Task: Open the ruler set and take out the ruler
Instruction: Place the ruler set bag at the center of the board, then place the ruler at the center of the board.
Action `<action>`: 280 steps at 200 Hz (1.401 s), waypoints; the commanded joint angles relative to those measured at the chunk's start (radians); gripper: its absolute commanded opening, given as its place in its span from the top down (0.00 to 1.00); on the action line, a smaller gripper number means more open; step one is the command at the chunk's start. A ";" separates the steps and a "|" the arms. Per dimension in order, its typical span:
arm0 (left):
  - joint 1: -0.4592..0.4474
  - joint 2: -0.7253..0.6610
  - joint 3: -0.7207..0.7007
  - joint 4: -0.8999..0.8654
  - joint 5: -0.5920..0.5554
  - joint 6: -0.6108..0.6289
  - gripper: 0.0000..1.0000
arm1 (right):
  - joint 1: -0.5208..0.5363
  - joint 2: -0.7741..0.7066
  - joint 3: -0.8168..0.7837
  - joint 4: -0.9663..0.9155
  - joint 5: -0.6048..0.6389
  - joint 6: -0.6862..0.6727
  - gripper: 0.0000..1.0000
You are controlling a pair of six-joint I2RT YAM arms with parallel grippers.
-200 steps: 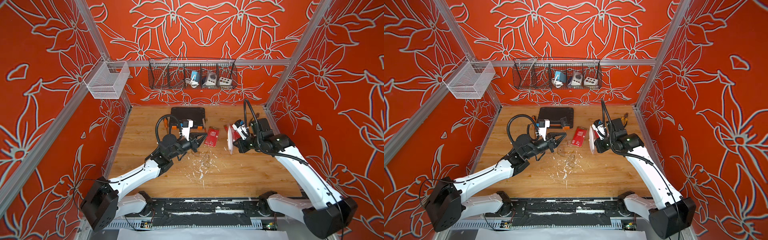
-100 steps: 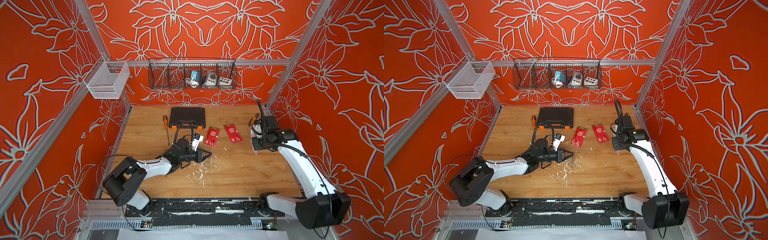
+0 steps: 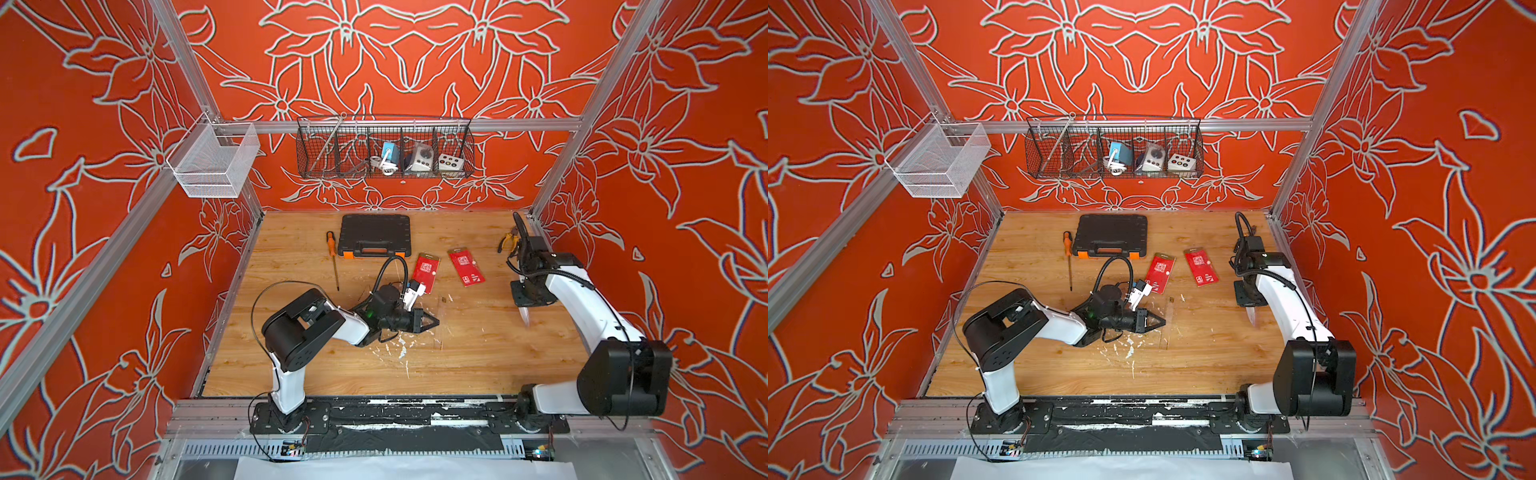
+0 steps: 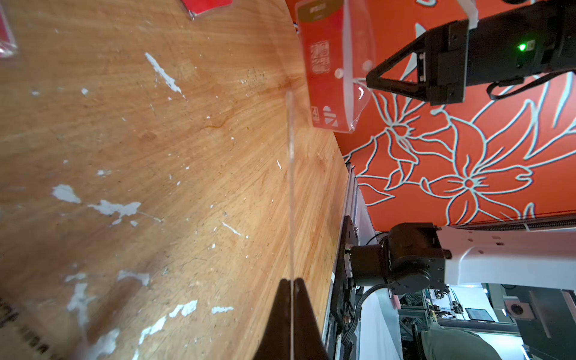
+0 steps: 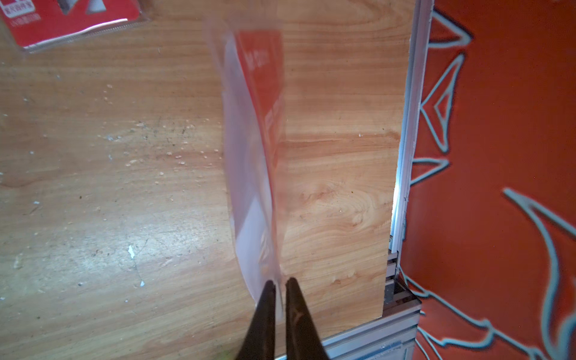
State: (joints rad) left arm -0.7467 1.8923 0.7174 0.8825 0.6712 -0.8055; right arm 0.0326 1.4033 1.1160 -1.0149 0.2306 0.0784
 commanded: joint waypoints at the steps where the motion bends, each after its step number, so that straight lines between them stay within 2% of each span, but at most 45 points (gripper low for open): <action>1: -0.007 0.042 0.031 0.066 0.009 -0.034 1.00 | -0.005 0.054 -0.014 0.003 -0.018 0.028 0.81; 39: -0.007 0.088 0.051 0.060 0.001 -0.041 1.00 | -0.004 0.082 -0.009 0.015 -0.063 0.033 0.71; 77: -0.007 0.110 0.065 0.029 -0.014 -0.032 1.00 | -0.005 0.045 -0.006 0.031 -0.110 0.024 0.64; 171: 0.005 0.127 0.115 -0.051 -0.042 -0.017 0.87 | -0.004 0.016 -0.003 0.061 -0.198 0.015 0.62; 214: 0.016 0.118 0.132 -0.089 -0.059 0.002 0.83 | -0.002 0.003 -0.010 0.130 -0.252 0.022 0.58; 240: 0.021 0.087 0.156 -0.158 -0.096 0.048 0.80 | -0.001 0.056 0.026 0.179 -0.289 0.020 0.56; 280: 0.020 0.039 0.243 -0.295 -0.164 0.145 0.76 | -0.001 0.247 0.165 0.248 -0.335 0.002 0.55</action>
State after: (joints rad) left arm -0.7311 1.9953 0.9096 0.6746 0.5587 -0.7414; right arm 0.0326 1.5478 1.1965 -0.8356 -0.0593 0.0963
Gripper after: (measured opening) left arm 0.235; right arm 0.452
